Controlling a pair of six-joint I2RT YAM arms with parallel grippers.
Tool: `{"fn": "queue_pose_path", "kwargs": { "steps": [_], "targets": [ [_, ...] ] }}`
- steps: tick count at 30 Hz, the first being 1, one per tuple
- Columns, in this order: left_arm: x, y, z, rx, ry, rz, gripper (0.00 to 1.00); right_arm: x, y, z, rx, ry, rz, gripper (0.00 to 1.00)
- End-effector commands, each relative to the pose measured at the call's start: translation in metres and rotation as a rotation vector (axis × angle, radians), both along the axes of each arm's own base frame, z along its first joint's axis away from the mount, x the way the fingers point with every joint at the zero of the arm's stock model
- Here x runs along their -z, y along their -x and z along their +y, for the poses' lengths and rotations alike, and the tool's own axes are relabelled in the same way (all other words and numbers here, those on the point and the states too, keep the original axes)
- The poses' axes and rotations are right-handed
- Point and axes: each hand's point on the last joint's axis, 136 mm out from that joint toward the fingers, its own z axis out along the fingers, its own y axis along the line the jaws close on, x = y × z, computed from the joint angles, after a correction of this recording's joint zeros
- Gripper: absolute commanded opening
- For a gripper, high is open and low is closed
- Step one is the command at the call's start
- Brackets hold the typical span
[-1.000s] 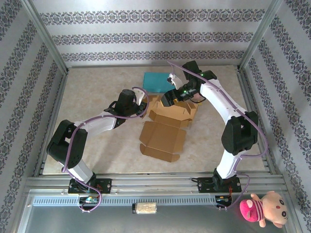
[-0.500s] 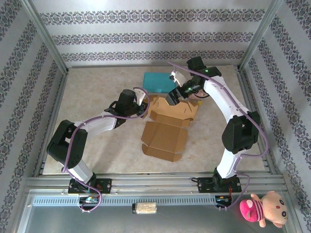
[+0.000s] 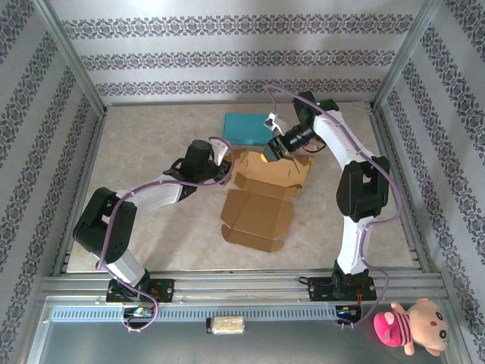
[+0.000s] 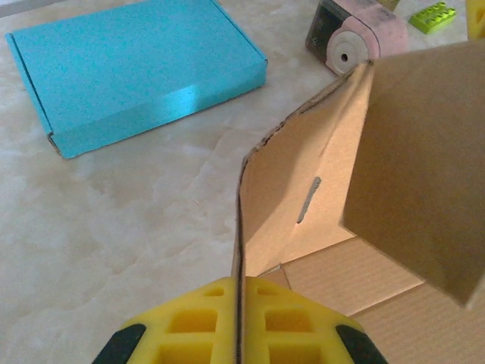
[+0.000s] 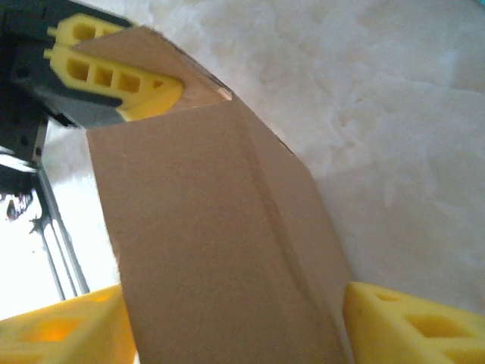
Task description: Fold the paper box
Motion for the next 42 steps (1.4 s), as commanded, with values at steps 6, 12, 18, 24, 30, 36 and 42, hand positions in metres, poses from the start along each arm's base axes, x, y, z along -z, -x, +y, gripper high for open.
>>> {"fn": "queue_pose_path", "kwargs": {
  "steps": [6, 12, 18, 24, 30, 36, 42],
  "targets": [
    [-0.021, -0.001, -0.012, 0.030, 0.012, -0.055, 0.00, -0.003, 0.008, 0.003, -0.019, -0.020, 0.024, 0.54],
    [-0.041, -0.005, -0.014, -0.009, 0.065, -0.029, 0.00, -0.005, 0.001, -0.002, 0.029, 0.083, -0.101, 0.48],
    [-0.073, -0.012, -0.013, -0.067, 0.137, -0.013, 0.00, -0.004, -0.016, -0.015, 0.083, 0.365, -0.457, 0.48],
    [-0.089, -0.012, -0.018, -0.058, 0.174, -0.014, 0.00, -0.003, -0.027, -0.025, 0.113, 0.531, -0.631, 0.45],
    [-0.087, -0.014, -0.025, -0.118, 0.301, 0.098, 0.00, -0.009, -0.043, -0.022, 0.174, 0.649, -0.819, 0.44],
    [-0.060, -0.016, -0.023, -0.252, 0.455, 0.234, 0.00, -0.003, -0.043, -0.011, 0.185, 0.666, -0.898, 0.44],
    [-0.023, -0.005, -0.027, -0.282, 0.485, 0.296, 0.03, 0.015, -0.025, -0.006, 0.166, 0.671, -0.933, 0.44]
  ]
}}
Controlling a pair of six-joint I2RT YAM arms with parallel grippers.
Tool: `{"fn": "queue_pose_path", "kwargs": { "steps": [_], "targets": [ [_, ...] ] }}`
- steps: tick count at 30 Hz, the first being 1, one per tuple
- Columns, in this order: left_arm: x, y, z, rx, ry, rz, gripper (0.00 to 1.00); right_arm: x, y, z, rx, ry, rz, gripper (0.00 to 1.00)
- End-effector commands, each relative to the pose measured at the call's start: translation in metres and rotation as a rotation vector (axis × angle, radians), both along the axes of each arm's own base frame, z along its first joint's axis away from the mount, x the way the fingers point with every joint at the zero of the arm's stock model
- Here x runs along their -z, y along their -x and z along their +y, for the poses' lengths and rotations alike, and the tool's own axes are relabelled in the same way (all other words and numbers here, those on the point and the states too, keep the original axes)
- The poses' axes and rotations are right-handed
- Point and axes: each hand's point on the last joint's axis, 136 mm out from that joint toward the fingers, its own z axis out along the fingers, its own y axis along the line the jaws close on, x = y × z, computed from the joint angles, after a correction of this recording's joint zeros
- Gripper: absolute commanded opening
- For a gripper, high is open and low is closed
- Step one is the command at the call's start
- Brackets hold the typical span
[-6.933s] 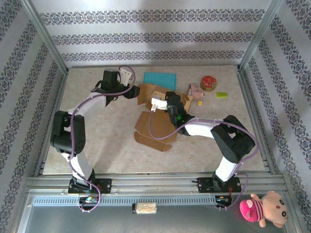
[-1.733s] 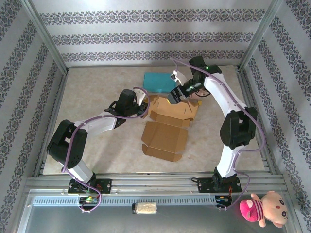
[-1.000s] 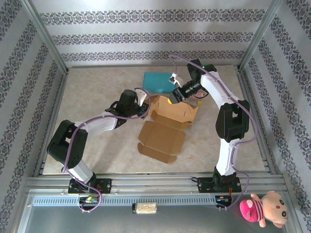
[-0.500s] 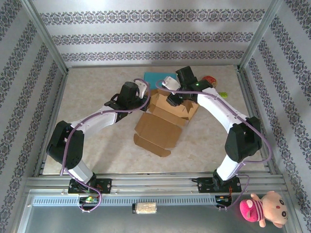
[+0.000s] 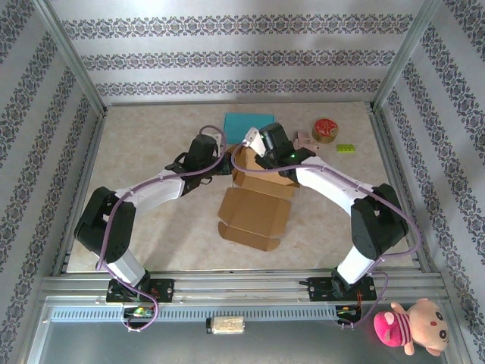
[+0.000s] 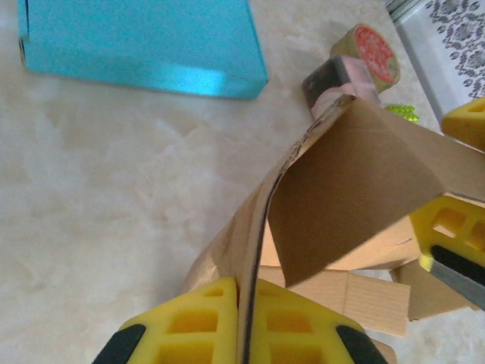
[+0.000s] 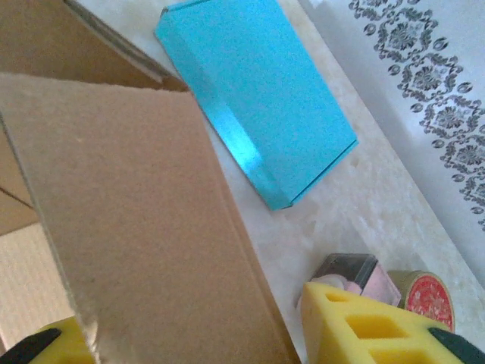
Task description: Fold the paper box
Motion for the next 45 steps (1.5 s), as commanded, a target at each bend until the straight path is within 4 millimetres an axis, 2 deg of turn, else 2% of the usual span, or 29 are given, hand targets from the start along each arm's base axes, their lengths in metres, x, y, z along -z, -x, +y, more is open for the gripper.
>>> {"fn": "queue_pose_path", "kwargs": {
  "steps": [1, 6, 11, 16, 22, 26, 33, 39, 42, 45],
  "targets": [
    [-0.008, -0.004, -0.014, -0.044, 0.143, -0.020, 0.03, 0.006, 0.011, -0.009, 0.020, 0.043, -0.042, 0.44],
    [0.015, 0.013, -0.016, -0.046, 0.192, 0.008, 0.09, 0.024, 0.040, -0.009, -0.046, 0.084, -0.038, 0.44],
    [0.020, 0.021, -0.021, -0.027, 0.200, 0.003, 0.11, 0.034, 0.048, -0.022, -0.050, 0.181, -0.058, 0.45],
    [0.003, 0.021, -0.033, -0.003, 0.293, 0.003, 0.19, 0.029, 0.040, -0.028, -0.050, 0.263, -0.121, 0.44],
    [-0.037, 0.023, -0.044, 0.037, 0.394, -0.006, 0.28, 0.018, 0.024, -0.032, -0.021, 0.342, -0.214, 0.44],
    [-0.045, 0.027, -0.044, 0.058, 0.397, -0.027, 0.36, 0.010, 0.012, -0.030, -0.005, 0.355, -0.270, 0.41],
    [-0.044, 0.028, -0.015, 0.048, 0.129, -0.142, 0.46, 0.009, -0.003, -0.025, -0.036, 0.406, -0.326, 0.38],
    [-0.061, 0.018, 0.035, -0.021, -0.020, -0.208, 0.60, -0.001, -0.009, -0.019, -0.066, 0.370, -0.347, 0.34],
    [-0.050, 0.005, 0.064, -0.061, -0.093, -0.165, 0.64, -0.004, -0.010, -0.016, -0.082, 0.358, -0.353, 0.33],
    [-0.028, -0.015, 0.082, -0.040, -0.182, -0.123, 0.58, -0.006, -0.009, -0.014, -0.089, 0.348, -0.356, 0.33]
  ]
}}
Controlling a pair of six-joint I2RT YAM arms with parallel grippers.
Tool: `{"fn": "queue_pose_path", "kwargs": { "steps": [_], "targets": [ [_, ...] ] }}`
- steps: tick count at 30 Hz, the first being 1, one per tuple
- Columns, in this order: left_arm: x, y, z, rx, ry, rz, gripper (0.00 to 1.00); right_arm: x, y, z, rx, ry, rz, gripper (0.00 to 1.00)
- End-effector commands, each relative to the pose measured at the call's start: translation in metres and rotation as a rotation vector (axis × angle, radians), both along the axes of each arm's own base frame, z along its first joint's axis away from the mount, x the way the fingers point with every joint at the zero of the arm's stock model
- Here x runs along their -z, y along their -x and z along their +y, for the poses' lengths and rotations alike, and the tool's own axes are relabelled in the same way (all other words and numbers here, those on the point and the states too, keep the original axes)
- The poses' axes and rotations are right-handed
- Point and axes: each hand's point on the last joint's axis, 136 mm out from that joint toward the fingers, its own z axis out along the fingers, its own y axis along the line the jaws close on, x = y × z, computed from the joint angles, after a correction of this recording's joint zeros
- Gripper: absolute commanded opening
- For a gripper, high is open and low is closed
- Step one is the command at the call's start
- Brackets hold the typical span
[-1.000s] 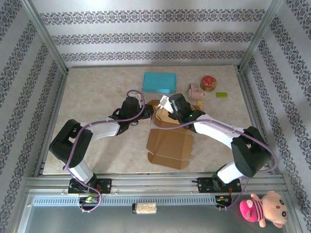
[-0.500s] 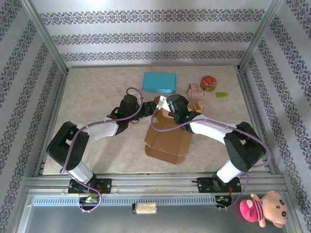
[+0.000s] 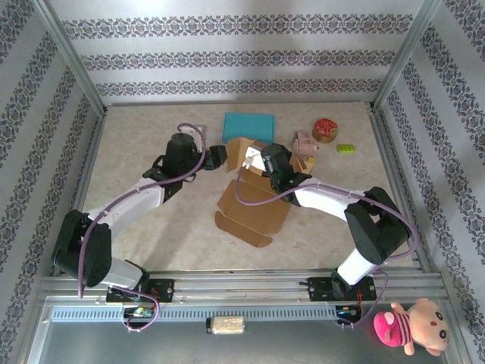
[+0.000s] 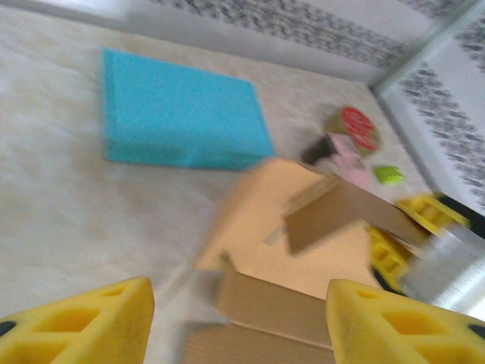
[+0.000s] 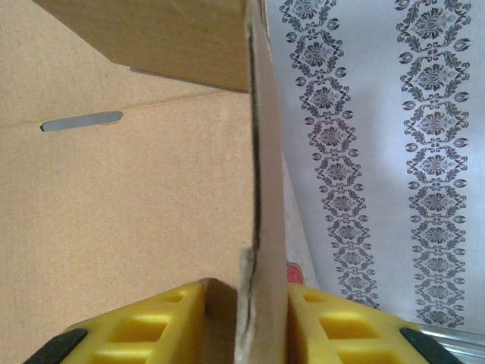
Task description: Fold the paper box
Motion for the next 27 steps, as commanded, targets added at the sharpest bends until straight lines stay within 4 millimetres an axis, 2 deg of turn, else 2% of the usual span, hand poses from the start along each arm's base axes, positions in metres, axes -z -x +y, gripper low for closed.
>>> {"fn": "queue_pose_path", "kwargs": {
  "steps": [1, 3, 5, 8, 12, 15, 17, 27],
  "targets": [
    [0.041, -0.016, 0.024, 0.034, -0.187, 0.083, 0.56, -0.016, -0.006, 0.009, -0.027, -0.037, -0.038, 0.33],
    [0.056, -0.031, 0.026, 0.069, -0.248, 0.104, 0.51, -0.016, -0.005, 0.010, -0.038, -0.037, -0.035, 0.32],
    [0.065, -0.048, 0.019, 0.124, -0.291, 0.111, 0.46, -0.017, -0.003, 0.010, -0.046, -0.040, -0.034, 0.32],
    [0.076, -0.066, 0.001, 0.215, -0.300, 0.116, 0.42, -0.018, 0.000, 0.009, -0.051, -0.040, -0.030, 0.32],
    [0.082, -0.077, -0.026, 0.332, -0.235, 0.116, 0.38, -0.017, 0.002, 0.008, -0.049, -0.037, -0.027, 0.32],
    [0.079, -0.063, -0.050, 0.470, -0.180, 0.110, 0.37, -0.017, 0.002, 0.007, -0.044, -0.030, -0.030, 0.32],
    [0.078, -0.047, -0.063, 0.556, -0.157, 0.105, 0.37, -0.017, 0.001, 0.006, -0.038, -0.027, -0.033, 0.32],
    [0.076, 0.006, -0.082, 0.714, 0.011, 0.107, 0.38, -0.013, -0.005, 0.008, -0.039, -0.007, -0.039, 0.31]
  ]
}}
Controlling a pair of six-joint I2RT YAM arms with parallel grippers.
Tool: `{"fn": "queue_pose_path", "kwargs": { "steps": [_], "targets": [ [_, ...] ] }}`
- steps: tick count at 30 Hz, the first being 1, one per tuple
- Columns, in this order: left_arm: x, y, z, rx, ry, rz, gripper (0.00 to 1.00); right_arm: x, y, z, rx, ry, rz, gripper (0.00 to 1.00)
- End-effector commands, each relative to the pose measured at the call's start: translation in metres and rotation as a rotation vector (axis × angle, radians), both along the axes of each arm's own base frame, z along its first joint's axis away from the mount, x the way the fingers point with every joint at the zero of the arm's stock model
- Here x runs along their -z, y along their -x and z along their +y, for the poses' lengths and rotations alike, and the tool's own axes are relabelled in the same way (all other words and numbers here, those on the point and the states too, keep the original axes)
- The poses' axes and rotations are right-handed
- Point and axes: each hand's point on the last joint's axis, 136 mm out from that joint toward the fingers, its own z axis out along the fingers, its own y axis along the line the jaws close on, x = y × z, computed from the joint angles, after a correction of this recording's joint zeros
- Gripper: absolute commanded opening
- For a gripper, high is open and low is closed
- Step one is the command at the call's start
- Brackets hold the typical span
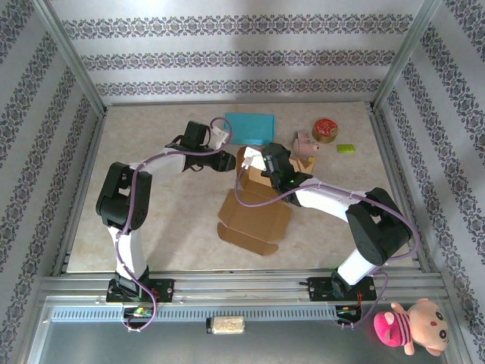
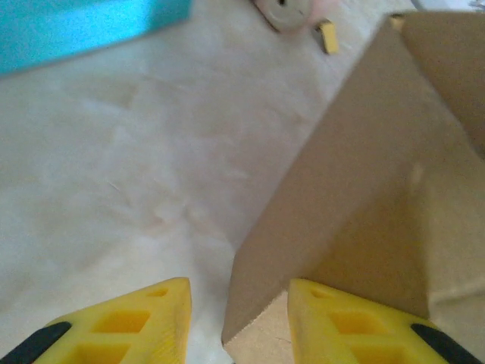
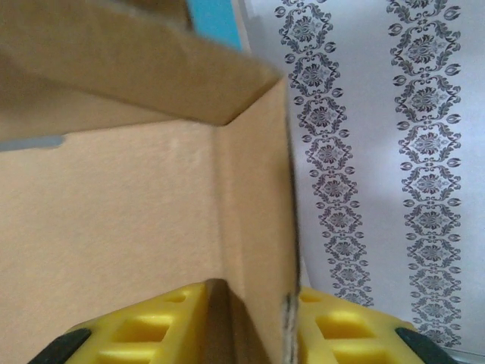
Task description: Fold the paper box
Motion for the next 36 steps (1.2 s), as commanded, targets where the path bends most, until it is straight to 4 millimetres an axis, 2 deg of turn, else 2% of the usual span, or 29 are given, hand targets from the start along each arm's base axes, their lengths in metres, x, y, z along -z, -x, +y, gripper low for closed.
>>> {"fn": "queue_pose_path", "kwargs": {
  "steps": [1, 4, 7, 11, 14, 16, 18, 20, 22, 24, 26, 29, 36],
  "targets": [
    [-0.020, 0.022, -0.020, 0.115, 0.110, -0.024, 0.39, -0.007, -0.005, 0.001, 0.006, -0.002, -0.029, 0.31],
    [-0.011, 0.035, -0.022, 0.160, 0.121, 0.004, 0.43, -0.006, -0.005, 0.001, 0.006, 0.004, -0.028, 0.31],
    [-0.009, 0.044, -0.023, 0.195, 0.146, 0.000, 0.45, -0.004, -0.003, 0.000, 0.001, 0.004, -0.023, 0.26],
    [-0.011, 0.042, -0.024, 0.183, 0.159, -0.006, 0.46, 0.004, 0.004, -0.002, -0.017, -0.005, 0.005, 0.20],
    [-0.009, 0.036, -0.020, 0.149, 0.131, -0.017, 0.48, 0.012, 0.008, -0.006, -0.021, -0.029, 0.057, 0.20],
    [-0.008, 0.033, -0.016, 0.127, 0.110, -0.025, 0.49, 0.018, 0.012, -0.010, -0.040, -0.051, 0.141, 0.32],
    [-0.008, 0.030, -0.012, 0.101, 0.092, -0.028, 0.49, 0.033, 0.020, -0.023, -0.023, -0.125, 0.385, 0.45],
    [-0.006, 0.027, -0.008, 0.069, 0.072, -0.020, 0.49, 0.037, 0.016, -0.036, 0.050, -0.221, 0.545, 0.58],
    [-0.008, 0.028, -0.007, 0.055, 0.068, -0.003, 0.51, 0.032, 0.009, -0.044, 0.110, -0.286, 0.662, 0.71],
    [-0.013, 0.031, -0.006, 0.046, 0.079, 0.003, 0.52, 0.031, 0.003, -0.048, 0.145, -0.345, 0.782, 0.81],
    [-0.019, 0.034, -0.005, 0.039, 0.090, 0.000, 0.53, 0.033, -0.002, -0.048, 0.167, -0.374, 0.884, 0.87],
    [-0.023, 0.039, -0.003, 0.036, 0.092, -0.007, 0.55, 0.040, -0.019, -0.052, 0.206, -0.407, 0.970, 0.90],
    [-0.024, 0.048, 0.001, 0.040, 0.083, 0.006, 0.60, 0.063, -0.048, -0.049, 0.230, -0.403, 1.008, 0.88]
  ]
}}
